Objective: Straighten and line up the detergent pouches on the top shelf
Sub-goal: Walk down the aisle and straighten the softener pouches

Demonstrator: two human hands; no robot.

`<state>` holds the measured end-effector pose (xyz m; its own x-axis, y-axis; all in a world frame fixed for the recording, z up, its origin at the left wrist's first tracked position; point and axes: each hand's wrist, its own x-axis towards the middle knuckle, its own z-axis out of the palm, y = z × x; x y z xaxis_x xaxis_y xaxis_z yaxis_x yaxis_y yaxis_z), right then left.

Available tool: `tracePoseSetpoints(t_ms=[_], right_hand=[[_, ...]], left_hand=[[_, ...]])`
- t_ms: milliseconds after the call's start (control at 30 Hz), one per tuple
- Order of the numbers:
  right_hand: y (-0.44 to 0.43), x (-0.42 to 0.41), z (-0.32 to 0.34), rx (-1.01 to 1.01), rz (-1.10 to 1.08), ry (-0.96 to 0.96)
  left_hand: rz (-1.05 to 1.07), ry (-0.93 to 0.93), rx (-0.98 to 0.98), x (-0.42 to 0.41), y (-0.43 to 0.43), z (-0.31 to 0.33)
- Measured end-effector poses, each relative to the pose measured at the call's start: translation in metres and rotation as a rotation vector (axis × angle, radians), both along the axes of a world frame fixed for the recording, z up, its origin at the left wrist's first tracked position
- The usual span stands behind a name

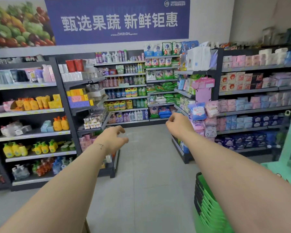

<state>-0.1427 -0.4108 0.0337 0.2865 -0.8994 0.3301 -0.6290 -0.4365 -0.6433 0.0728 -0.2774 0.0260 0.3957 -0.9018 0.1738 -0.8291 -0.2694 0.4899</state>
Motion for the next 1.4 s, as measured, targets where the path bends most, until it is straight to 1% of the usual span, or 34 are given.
tracePoseSetpoints(t_ms=[133, 200, 367, 567, 733, 900, 1100, 1267, 1400], right_hand=[[-0.050, 0.024, -0.005, -0.036, 0.038, 0.136], [-0.074, 0.040, -0.008, -0.032, 0.052, 0.151], [-0.137, 0.081, -0.015, -0.044, 0.068, 0.192], [-0.231, 0.150, -0.021, -0.116, 0.067, 0.334], [-0.316, 0.224, -0.008, -0.201, 0.105, 0.454], [-0.401, 0.276, 0.000, -0.220, 0.100, 0.467], [-0.497, 0.315, -0.008, -0.216, 0.061, 0.486], [-0.587, 0.348, -0.017, -0.226, 0.081, 0.507], [-0.668, 0.372, -0.012, -0.254, 0.092, 0.534]], left_hand=[[0.021, -0.104, 0.062, 0.017, -0.050, -0.007], [0.052, -0.164, 0.076, 0.032, -0.074, -0.010], [0.103, -0.246, 0.110, 0.075, -0.141, -0.019], [0.088, -0.304, 0.154, 0.142, -0.234, -0.032], [0.096, -0.318, 0.162, 0.218, -0.320, -0.015], [0.119, -0.368, 0.165, 0.271, -0.406, 0.002], [0.082, -0.396, 0.152, 0.307, -0.509, -0.008], [0.067, -0.416, 0.158, 0.335, -0.595, -0.016], [0.067, -0.418, 0.165, 0.363, -0.675, -0.012]])
